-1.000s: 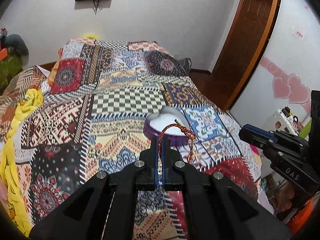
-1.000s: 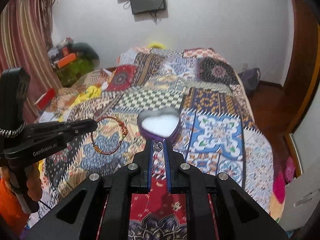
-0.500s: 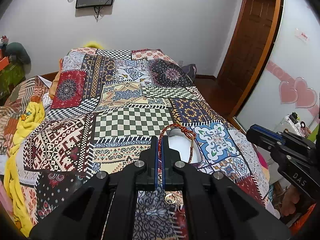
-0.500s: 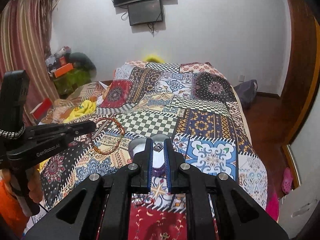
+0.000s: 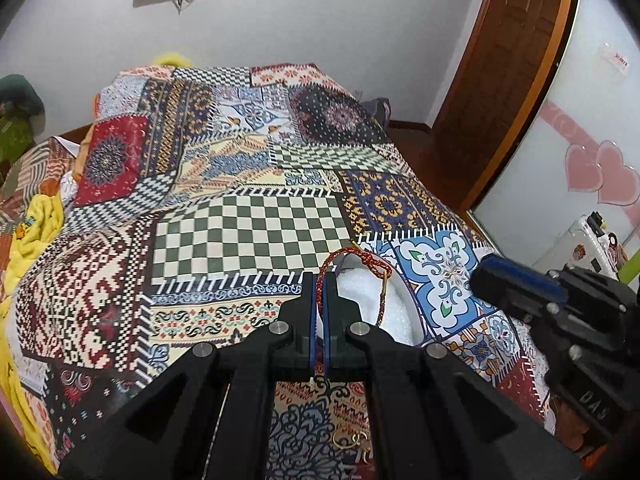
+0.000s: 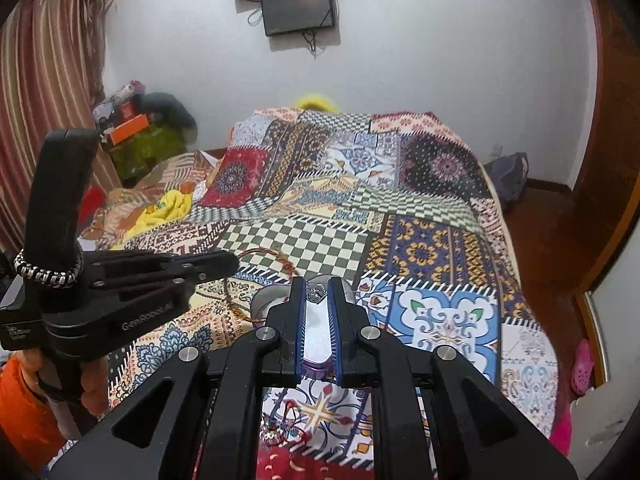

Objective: Organize jewelry
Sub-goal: 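Carry the bracelet with the left tool over the tin while the right tool carries the pendant there, then open both tools to drop the bracelet and pendant into the tin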

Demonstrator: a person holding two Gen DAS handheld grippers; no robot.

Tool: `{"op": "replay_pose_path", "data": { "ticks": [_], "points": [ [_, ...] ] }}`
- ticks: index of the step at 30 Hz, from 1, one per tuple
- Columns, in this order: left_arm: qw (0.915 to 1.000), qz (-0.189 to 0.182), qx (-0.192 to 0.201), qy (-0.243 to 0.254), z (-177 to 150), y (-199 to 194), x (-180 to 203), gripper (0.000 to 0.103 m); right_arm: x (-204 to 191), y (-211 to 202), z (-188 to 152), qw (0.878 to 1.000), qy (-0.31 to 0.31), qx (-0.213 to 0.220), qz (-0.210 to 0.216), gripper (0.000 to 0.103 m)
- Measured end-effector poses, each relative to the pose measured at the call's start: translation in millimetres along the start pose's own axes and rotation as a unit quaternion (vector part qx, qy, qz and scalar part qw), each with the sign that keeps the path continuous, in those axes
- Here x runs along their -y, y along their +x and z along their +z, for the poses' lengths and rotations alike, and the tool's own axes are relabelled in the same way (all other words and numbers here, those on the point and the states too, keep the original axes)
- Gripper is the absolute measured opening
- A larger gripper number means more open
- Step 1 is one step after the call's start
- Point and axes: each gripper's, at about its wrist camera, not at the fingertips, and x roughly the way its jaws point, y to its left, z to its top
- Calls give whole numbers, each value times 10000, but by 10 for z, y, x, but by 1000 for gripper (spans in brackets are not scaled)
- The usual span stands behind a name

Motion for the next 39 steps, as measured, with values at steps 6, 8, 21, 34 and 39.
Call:
{"op": "replay_pose_path", "data": {
  "ticks": [6, 8, 21, 34, 39],
  "points": [
    [9996, -29, -282, 33, 7, 225, 5, 1, 39, 267, -52, 9992, 61, -364, 142, 10],
    [9994, -12, -351, 40, -3, 280, 0, 1, 58, 342, -69, 9987, 62, -478, 185, 10],
    [9981, 22, -596, 139, -15, 428, 16, 1, 88, 673, -176, 9933, -36, -1110, 317, 10],
    [9974, 160, -614, 339, -39, 327, 64, 2, 83, 690, -192, 9919, -109, -1251, 178, 11],
    [9976, 185, -571, 346, -43, 232, 64, 3, 33, 626, -195, 9924, -208, -1211, 111, 18]
  ]
}}
